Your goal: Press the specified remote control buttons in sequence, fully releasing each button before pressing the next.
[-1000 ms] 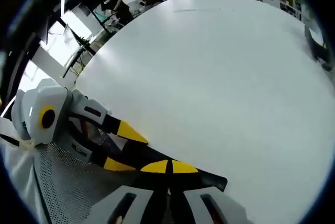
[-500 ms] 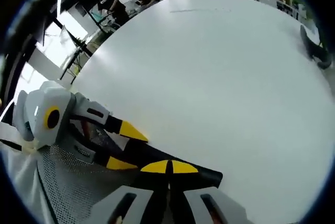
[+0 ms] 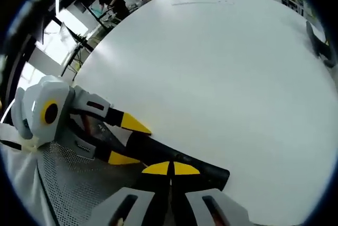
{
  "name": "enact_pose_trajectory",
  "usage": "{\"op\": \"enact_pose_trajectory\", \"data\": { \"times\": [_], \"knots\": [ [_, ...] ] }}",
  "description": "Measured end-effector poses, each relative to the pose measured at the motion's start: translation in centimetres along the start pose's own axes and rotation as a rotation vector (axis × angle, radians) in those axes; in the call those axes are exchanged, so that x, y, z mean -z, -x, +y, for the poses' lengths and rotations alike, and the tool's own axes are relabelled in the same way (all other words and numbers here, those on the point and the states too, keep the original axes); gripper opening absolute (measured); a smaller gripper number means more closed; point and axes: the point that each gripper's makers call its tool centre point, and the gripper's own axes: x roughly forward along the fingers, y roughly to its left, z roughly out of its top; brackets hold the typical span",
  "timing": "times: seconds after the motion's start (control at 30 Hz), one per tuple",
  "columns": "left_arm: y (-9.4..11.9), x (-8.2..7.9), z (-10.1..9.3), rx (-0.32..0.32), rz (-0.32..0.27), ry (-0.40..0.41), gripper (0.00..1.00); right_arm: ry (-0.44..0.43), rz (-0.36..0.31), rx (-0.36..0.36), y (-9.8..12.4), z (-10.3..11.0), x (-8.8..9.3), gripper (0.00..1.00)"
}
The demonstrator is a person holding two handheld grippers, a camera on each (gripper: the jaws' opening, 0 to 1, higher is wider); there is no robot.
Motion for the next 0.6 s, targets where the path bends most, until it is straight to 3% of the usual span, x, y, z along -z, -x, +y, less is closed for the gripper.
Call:
{"op": "enact_pose_trajectory", "data": {
  "times": [0.17, 0.6],
  "knots": [
    [0.04, -0.04, 0.02, 0.001, -0.011, -0.004, 0.25, 0.033, 0.005, 0.013, -0.16, 0.04, -0.01, 0.00],
    [0.03, -0.11, 0.01, 0.002, -0.019, -0.004, 0.25, 0.010, -0.007, 0.004, -0.28, -0.20, 0.10, 0.00]
  ]
}}
